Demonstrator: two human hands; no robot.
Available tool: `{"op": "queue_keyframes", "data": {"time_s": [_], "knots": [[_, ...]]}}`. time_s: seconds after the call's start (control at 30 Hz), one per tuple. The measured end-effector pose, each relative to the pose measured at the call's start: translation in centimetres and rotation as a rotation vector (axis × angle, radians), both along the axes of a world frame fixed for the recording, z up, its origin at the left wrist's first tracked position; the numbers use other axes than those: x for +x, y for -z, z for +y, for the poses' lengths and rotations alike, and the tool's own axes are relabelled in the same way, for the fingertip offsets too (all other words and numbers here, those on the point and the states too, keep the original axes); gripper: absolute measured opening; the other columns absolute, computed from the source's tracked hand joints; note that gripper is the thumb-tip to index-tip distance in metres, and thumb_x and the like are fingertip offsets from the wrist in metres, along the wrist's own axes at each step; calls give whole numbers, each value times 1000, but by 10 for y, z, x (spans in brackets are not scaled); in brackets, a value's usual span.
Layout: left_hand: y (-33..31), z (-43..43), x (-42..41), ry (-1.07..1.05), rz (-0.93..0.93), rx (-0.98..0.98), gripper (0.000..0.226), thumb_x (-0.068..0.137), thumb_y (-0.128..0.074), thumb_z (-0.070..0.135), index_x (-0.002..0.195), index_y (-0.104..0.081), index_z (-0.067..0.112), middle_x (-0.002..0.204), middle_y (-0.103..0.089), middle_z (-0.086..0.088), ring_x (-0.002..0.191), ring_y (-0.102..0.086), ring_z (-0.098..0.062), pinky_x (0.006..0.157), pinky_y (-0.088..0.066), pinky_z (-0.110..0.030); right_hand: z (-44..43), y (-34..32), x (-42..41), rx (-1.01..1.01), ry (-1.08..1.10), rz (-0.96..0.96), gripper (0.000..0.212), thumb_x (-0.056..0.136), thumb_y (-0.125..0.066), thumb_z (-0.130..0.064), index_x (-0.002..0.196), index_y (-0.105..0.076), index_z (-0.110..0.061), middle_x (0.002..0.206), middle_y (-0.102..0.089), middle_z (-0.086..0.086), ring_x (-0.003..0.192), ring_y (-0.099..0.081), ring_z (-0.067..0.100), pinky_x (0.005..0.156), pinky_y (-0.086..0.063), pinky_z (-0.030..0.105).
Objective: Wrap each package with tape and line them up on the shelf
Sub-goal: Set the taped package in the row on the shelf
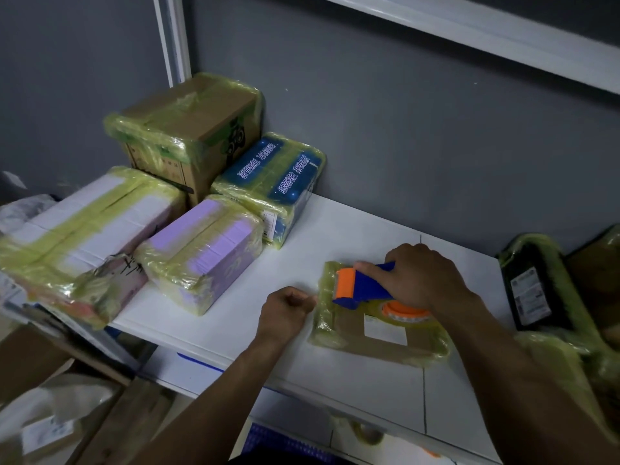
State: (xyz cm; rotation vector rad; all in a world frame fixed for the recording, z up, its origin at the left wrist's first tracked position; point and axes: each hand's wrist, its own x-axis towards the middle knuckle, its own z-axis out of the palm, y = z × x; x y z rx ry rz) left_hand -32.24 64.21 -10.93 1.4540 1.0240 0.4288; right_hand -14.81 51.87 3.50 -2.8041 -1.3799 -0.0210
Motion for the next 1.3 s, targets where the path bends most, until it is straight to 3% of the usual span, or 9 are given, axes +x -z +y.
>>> {"op": "queue_keyframes", "data": {"time_s": [0.13,0.27,0.37,0.5,0.67,0.8,0.93,1.1,1.3], "knots": [[-1,2,-3,14,54,91,31,78,-86,43,91,-69,19,91,-71,6,87,-67,-13,82,-55,-32,2,2,-1,148,-35,31,76,75,-22,-96,87,-56,-28,80,-61,-12,72,-58,10,61,-45,30],[-7,-10,-3,-5,-156,178,9,93,-73,19,84,-76,17,83,-75,6,82,-70,-14,76,-55,-24,4,5,-3,284,-104,5,54,88,-41,-82,83,-53,-30,84,-58,-13,77,-56,10,65,-48,32],[-18,-18,-3,87,-213,-32,38,102,-56,45,90,-79,18,89,-77,1,90,-72,-18,82,-57,-30,3,6,-6,323,-84,-30,62,88,-30,-82,65,-57,-31,73,-57,-12,67,-54,10,61,-45,29],[-20,-22,-13,226,-363,-62,18,94,-73,29,110,-77,37,107,-76,15,100,-70,-3,74,-52,-12,-2,1,-8,261,-58,-54,72,92,-19,-79,54,-48,-25,60,-48,-9,56,-51,9,63,-54,35],[-22,-21,-12,239,-416,91,42,96,-62,6,118,-74,40,110,-75,19,103,-70,-1,78,-51,-9,-17,-8,-5,213,-160,204,65,89,-36,-81,107,-78,-34,117,-69,-18,104,-63,5,92,-54,35],[-23,4,-12,155,-409,199,60,99,-58,7,104,-67,65,110,-71,31,106,-67,5,82,-53,-10,-35,-7,2,53,-245,418,73,84,-58,-74,151,-39,-50,140,-40,-31,127,-48,1,103,-48,31],[-15,28,-13,241,-356,288,50,101,-53,13,117,-67,58,118,-71,23,112,-67,-2,95,-55,-29,-32,6,-6,137,-327,401,65,98,-58,-57,156,-32,-44,141,-36,-25,125,-49,3,101,-52,36],[-3,33,-20,378,-272,316,51,94,-68,44,140,-49,57,128,-64,30,119,-61,4,95,-48,-11,-29,17,-7,335,-348,428,45,98,-59,-52,142,-50,-46,147,-34,-35,129,-46,-5,102,-51,30],[9,36,-24,392,-340,310,51,94,-72,42,143,-56,38,129,-68,16,119,-65,-8,99,-51,-23,-24,16,-12,387,-388,418,49,92,-60,-55,138,-58,-38,142,-48,-32,128,-52,-4,104,-50,27]]}}
